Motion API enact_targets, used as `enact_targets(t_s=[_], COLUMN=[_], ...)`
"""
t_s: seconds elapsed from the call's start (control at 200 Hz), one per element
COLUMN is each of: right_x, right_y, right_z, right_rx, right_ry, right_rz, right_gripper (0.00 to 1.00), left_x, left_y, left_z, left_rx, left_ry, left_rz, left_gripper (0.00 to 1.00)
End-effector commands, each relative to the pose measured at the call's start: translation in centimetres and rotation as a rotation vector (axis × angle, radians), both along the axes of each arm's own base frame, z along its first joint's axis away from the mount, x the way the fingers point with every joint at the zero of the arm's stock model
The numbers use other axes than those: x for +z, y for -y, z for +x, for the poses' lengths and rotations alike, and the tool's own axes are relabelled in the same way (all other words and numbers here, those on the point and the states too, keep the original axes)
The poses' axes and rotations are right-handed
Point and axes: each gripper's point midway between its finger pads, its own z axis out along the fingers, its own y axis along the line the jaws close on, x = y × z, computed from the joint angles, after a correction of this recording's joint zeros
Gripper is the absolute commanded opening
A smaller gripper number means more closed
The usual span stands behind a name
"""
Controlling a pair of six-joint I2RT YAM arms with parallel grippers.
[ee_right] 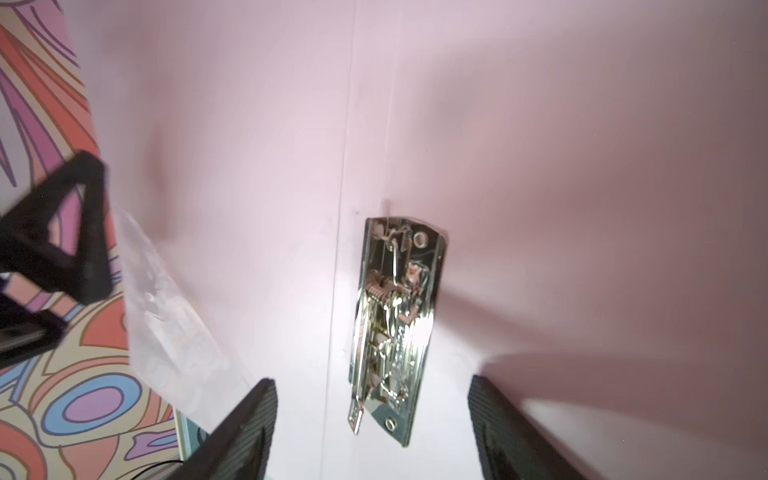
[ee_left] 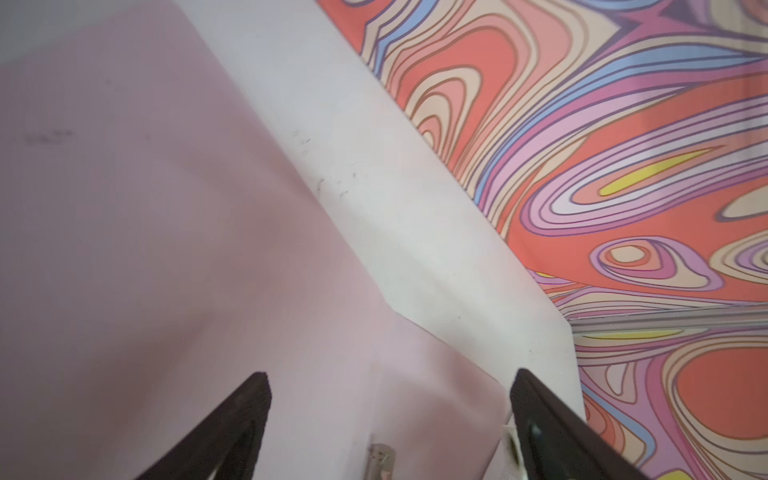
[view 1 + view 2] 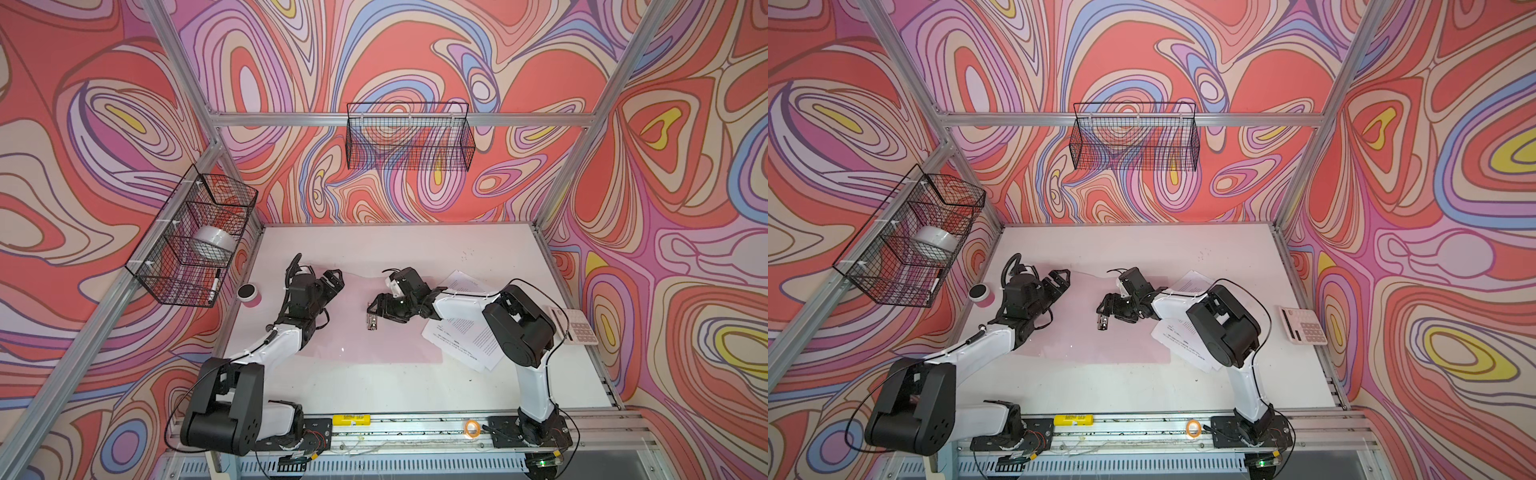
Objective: Put the files into the folder
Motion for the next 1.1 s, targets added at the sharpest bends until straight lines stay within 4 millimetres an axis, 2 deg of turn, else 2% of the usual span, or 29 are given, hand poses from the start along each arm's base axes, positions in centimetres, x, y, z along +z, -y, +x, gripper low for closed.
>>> enact_targets(t_s=[0.0,0.26,0.411,0.426,0.471,0.581,0.802,0.957,1.097], right_x=[1.1,5.2,7.5,8.5,9.5,11.3,13.1,13.5,13.5], right_y=[1.1,1.6,3.8,4.2,5.3,8.3,12.0,14.3,16.8], right_z=[-0.7,-1.0,-0.8,-0.8,-0.7,-0.4,-1.1,-1.7,-1.9], right_rx=[0.023,0.021,-0.040,-0.053,-0.080,-0.148,-0.212,-0.258,-0.314], right_ry=[0.008,0.072,0.130,0.150,0.172,0.210,0.246,0.258,0.260], right_rz=[-0.055,-0.019,-0.069,-0.064,-0.068,-0.093,-0.103,-0.115,-0.132], right_gripper=[0.76,0.76,0.76,0.76,0.76,0.75,0.75,0.75,0.74], left_x=[0.8,2.9,3.7,3.7,3.7,2.7,-0.2,-1.5,-1.9], left_y=[1.1,4.4,9.1,9.6,11.2,15.4,22.7,26.4,28.9], left_z=[-0.9,-1.1,-1.1,-1.1,-1.1,-0.8,0.7,1.0,0.6], left_rx=[-0.039,-0.112,-0.233,-0.246,-0.286,-0.375,-0.507,-0.582,-0.648], left_ry=[-0.021,0.021,0.058,0.060,0.071,0.066,0.034,0.024,0.032], left_rz=[0.072,0.079,0.059,0.058,0.047,0.023,-0.025,-0.094,-0.178], left_gripper=[0.91,0.91,0.93,0.93,0.93,0.92,0.92,0.93,0.86])
